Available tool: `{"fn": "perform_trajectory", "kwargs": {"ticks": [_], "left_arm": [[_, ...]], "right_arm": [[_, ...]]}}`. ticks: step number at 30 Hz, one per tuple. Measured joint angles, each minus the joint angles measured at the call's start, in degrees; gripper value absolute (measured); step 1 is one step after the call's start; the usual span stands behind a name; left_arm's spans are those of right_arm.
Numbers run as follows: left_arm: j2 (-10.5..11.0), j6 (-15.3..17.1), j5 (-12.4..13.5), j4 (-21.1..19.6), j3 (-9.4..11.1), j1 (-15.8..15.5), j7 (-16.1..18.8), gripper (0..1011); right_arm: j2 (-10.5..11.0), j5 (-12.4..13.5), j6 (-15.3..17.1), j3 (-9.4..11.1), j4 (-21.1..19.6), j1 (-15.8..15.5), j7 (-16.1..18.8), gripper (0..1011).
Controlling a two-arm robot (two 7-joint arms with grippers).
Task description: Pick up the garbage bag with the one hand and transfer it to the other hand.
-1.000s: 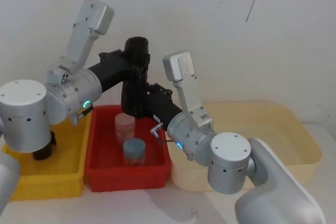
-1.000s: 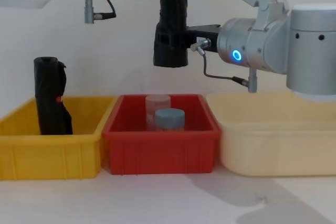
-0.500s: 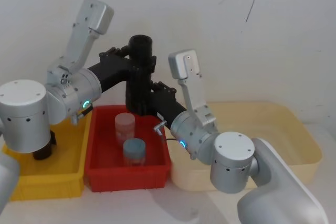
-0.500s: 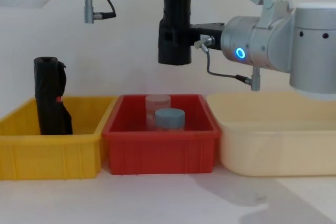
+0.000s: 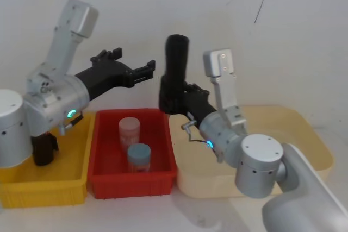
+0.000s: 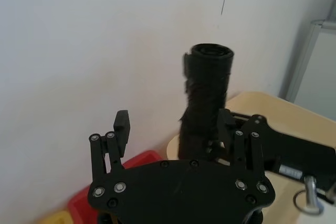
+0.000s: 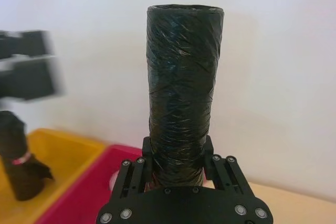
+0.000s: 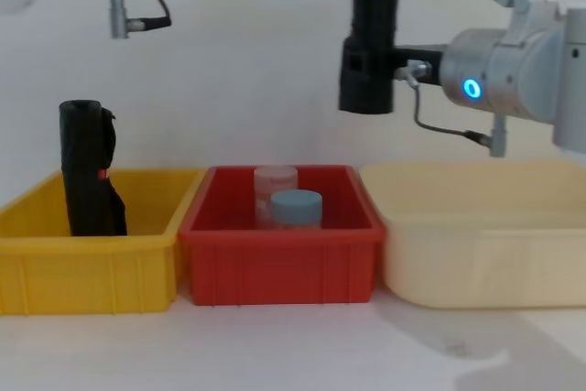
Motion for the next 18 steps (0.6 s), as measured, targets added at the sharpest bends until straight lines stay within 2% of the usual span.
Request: {"fn": "perform_trajectory", "kwargs": {"ticks": [12, 15, 18], "left_arm": [[3.4, -2.0, -1.4, -4.4, -3.4, 5.1, 0.8, 1000], [4.1, -2.8, -1.4, -5.0, -4.1, 6.1, 1.3, 1000], [4.7, -3.4, -1.5, -5.5, -4.5, 7.0, 1.7, 1000]], "right_arm": [[2.8, -0.1, 4.1, 4.4, -2.7, -2.6, -3.0, 518], [3.3, -0.2, 4.6, 5.1, -3.4, -3.2, -3.2, 557], [3.9, -0.2, 5.1, 6.0, -4.2, -4.0, -3.6, 651]]}}
